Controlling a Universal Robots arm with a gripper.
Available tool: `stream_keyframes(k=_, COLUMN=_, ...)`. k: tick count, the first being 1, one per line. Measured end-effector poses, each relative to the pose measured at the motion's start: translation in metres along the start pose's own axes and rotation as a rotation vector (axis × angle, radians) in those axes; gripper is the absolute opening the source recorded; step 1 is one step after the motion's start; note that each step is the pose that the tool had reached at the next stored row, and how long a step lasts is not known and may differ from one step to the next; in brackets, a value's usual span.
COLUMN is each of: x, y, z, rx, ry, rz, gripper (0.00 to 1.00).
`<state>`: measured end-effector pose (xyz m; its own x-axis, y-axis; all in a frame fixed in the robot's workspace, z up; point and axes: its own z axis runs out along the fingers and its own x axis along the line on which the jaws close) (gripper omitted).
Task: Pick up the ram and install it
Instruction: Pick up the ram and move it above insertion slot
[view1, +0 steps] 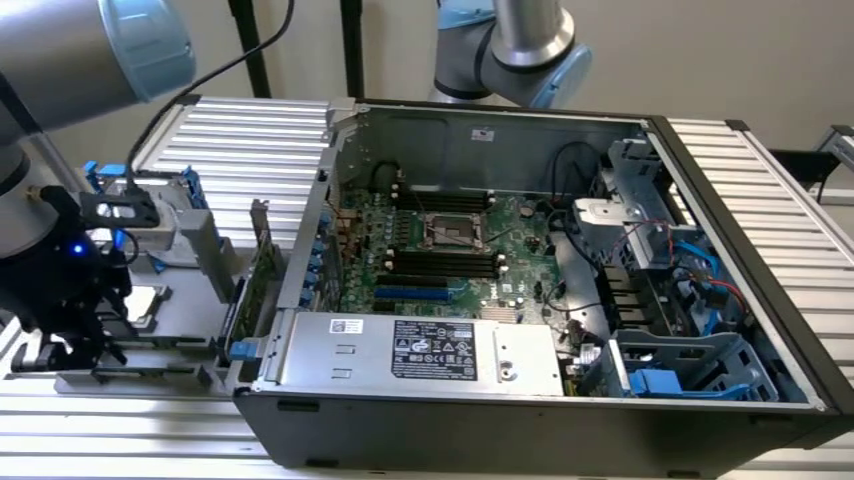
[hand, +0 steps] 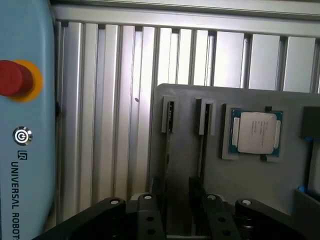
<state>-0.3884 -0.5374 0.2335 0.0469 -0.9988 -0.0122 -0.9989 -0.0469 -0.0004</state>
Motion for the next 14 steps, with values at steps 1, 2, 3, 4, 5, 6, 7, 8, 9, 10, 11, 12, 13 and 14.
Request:
stream_keyframes(k=1, x=0.001, y=0.0000, z=0.0018, rx=0.0002, ry=0.0002, rz=0.000, gripper=0.36)
stream_keyframes(k=2, x=0.002, y=0.0001, z=0.0036, rx=0.0005, ry=0.0004, rz=0.000, gripper=0.36)
stream_keyframes(k=3, x=0.003, y=0.0001, z=0.0054, rx=0.0007, ry=0.0005, rz=0.000, gripper=0.36)
stream_keyframes(k=4, x=0.003, y=0.0001, z=0.0072, rx=0.0009, ry=0.0005, rz=0.000, gripper=0.36)
stream_keyframes(k=5, x=0.004, y=0.0002, z=0.0091, rx=0.0010, ry=0.0006, rz=0.000, gripper=0.36)
stream_keyframes(k=6, x=0.004, y=0.0003, z=0.0108, rx=0.0011, ry=0.0007, rz=0.001, gripper=0.36)
stream_keyframes(k=7, x=0.005, y=0.0004, z=0.0127, rx=0.0014, ry=0.0006, rz=0.001, gripper=0.36)
stream_keyframes(k=8, x=0.005, y=0.0004, z=0.0145, rx=0.0016, ry=0.0006, rz=0.001, gripper=0.36)
stream_keyframes(k=9, x=0.005, y=0.0004, z=0.0165, rx=0.0018, ry=0.0005, rz=0.002, gripper=0.36)
stream_keyframes(k=10, x=0.005, y=0.0004, z=0.0181, rx=0.0019, ry=0.0007, rz=0.002, gripper=0.36)
stream_keyframes(k=11, x=0.005, y=0.0004, z=0.0199, rx=0.0020, ry=0.0007, rz=0.003, gripper=0.36)
stream_keyframes(k=12, x=0.005, y=0.0004, z=0.0218, rx=0.0022, ry=0.0007, rz=0.003, gripper=0.36)
stream_keyframes(k=13, x=0.005, y=0.0004, z=0.0236, rx=0.0022, ry=0.0007, rz=0.004, gripper=0.36)
stream_keyframes(k=14, x=0.006, y=0.0004, z=0.0254, rx=0.0022, ry=0.0008, rz=0.004, gripper=0.36)
